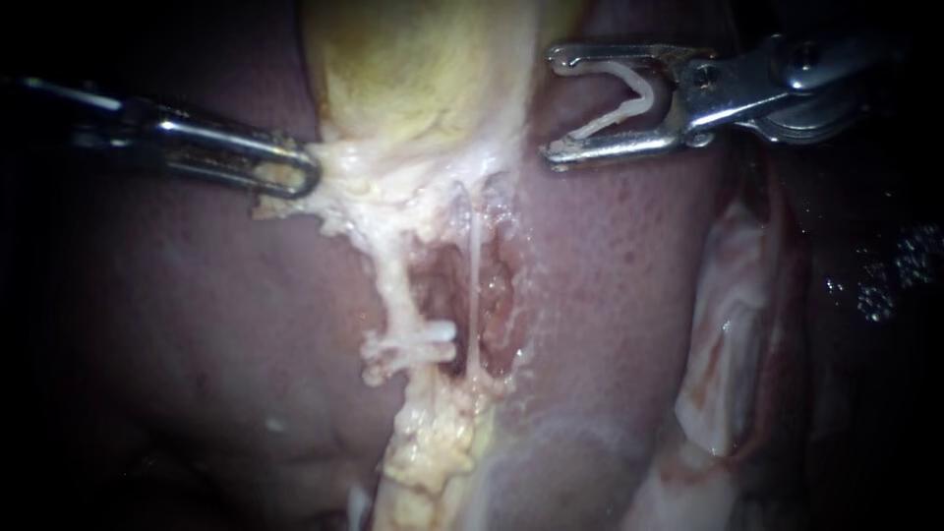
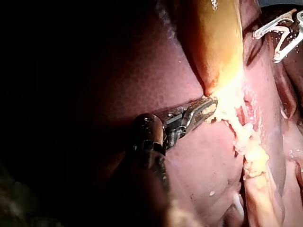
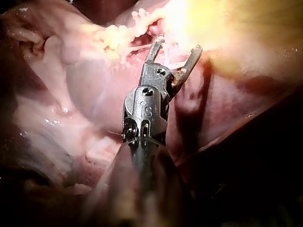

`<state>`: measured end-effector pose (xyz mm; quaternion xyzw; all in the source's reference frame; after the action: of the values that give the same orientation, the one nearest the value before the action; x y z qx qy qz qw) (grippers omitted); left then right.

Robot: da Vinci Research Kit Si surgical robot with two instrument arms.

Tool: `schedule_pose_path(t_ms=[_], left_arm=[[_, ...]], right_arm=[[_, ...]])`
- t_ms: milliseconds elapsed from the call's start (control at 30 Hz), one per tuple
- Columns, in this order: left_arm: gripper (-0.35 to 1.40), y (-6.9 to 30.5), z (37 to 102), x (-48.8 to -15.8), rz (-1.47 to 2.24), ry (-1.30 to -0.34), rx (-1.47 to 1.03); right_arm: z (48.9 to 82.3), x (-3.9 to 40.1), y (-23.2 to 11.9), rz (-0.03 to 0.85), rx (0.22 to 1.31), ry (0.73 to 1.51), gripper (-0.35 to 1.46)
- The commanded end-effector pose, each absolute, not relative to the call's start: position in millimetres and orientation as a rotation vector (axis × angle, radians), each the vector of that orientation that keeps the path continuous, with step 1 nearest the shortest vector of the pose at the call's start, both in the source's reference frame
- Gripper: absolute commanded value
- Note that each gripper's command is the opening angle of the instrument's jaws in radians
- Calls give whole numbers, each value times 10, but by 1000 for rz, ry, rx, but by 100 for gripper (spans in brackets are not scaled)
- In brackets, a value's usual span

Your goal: Clipping third clip left tube

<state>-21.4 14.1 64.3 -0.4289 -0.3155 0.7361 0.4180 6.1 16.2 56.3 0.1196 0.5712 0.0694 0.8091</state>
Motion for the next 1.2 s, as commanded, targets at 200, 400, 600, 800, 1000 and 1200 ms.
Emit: schedule_pose_path(t_ms=[200,400,600,800,1000,1200], left_arm=[[-35,145,638,-204,1820,-779,-1072],[-35,143,635,-205,1822,-770,-1072],[-35,141,632,-206,1818,-767,-1074],[-35,140,630,-207,1821,-763,-1076],[-35,138,627,-210,1817,-760,-1078],[-35,136,624,-213,1817,-767,-1077]], right_arm=[[560,61,162,148,257,1221,50],[556,61,154,141,260,1226,49],[546,68,134,239,358,1229,49],[546,79,111,303,437,1230,49],[563,101,80,320,503,1226,49],[590,123,54,324,556,1211,49]])
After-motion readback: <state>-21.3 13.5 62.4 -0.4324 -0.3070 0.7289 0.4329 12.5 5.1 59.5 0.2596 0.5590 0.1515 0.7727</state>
